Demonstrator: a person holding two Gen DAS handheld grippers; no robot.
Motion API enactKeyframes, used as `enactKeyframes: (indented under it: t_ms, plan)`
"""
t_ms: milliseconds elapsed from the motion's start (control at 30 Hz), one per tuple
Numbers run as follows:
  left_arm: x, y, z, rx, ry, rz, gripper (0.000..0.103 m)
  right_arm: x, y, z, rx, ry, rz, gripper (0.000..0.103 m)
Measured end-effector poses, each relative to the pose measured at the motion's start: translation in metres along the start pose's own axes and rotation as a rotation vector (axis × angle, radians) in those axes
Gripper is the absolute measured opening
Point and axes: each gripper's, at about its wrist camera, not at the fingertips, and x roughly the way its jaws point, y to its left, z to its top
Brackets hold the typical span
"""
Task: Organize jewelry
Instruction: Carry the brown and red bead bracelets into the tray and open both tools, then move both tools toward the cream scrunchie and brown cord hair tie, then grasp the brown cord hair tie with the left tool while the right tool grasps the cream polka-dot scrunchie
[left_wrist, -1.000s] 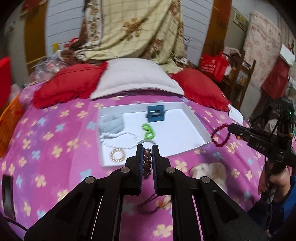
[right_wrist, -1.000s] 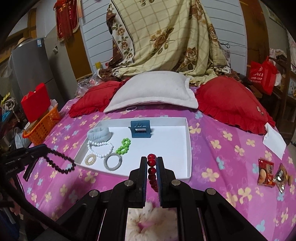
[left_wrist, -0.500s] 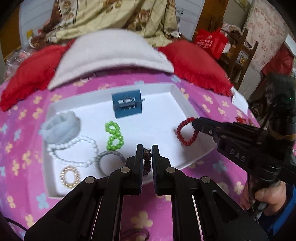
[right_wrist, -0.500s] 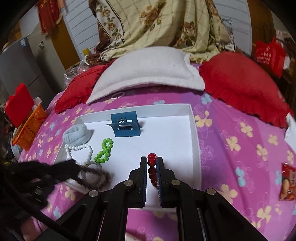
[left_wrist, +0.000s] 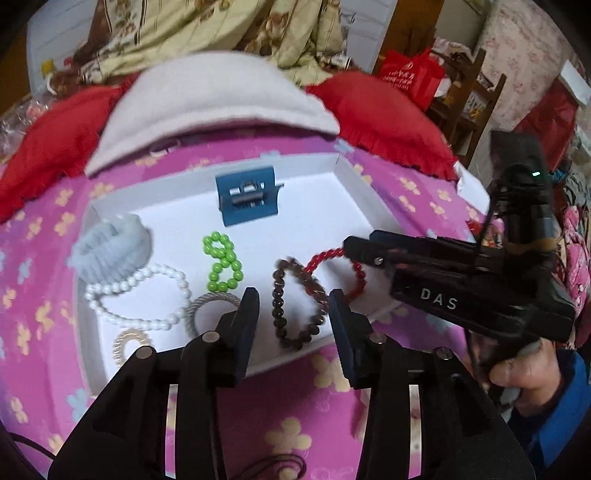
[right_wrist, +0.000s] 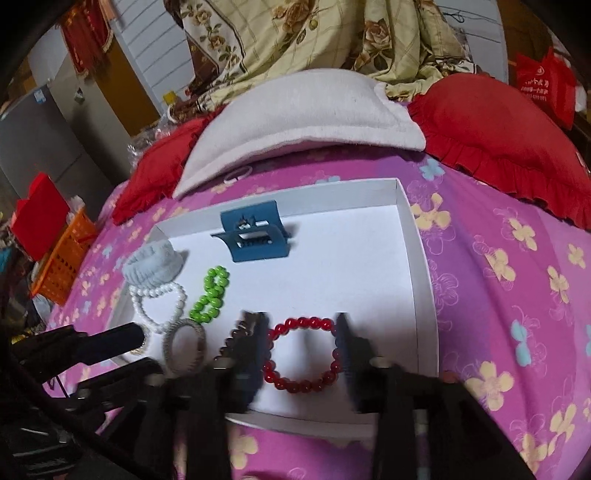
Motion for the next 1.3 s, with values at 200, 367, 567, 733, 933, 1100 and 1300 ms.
enactKeyframes:
  t_ms: [200, 367, 567, 733, 933, 1100, 1300]
  plan:
    - [-0.057, 0.013, -0.024, -0.029, -0.077, 0.040, 0.044, -0.043, 0.000, -0.018, 0.006, -0.036, 0.014, 0.045]
    - [-0.086, 0.034, -0.070, -0.080, -0.106, 0.137, 0.049, -0.081, -0.008, -0.061, 0.001, -0.084, -0.020, 0.059]
    - [-0.068, 0.057, -0.127, -0.165, -0.018, 0.174, 0.049, -0.102, -0.035, -0.127, 0.057, -0.086, -0.064, 0.062]
    - [-0.050, 0.062, -0.153, -0.228, 0.026, 0.137, 0.049, -0.109, -0.048, -0.157, 0.124, -0.130, -0.068, 0.062]
    - [-0.037, 0.055, -0.158, -0.201, 0.034, 0.170, 0.049, -0.096, -0.036, -0.165, 0.129, -0.137, -0.026, 0.062]
    - [-0.029, 0.049, -0.159, -0.153, 0.029, 0.211, 0.049, -0.079, -0.019, -0.165, 0.071, -0.105, -0.019, 0.062]
    - [-0.023, 0.037, -0.160, -0.079, 0.000, 0.277, 0.049, -0.066, -0.012, -0.162, 0.058, -0.080, -0.038, 0.062]
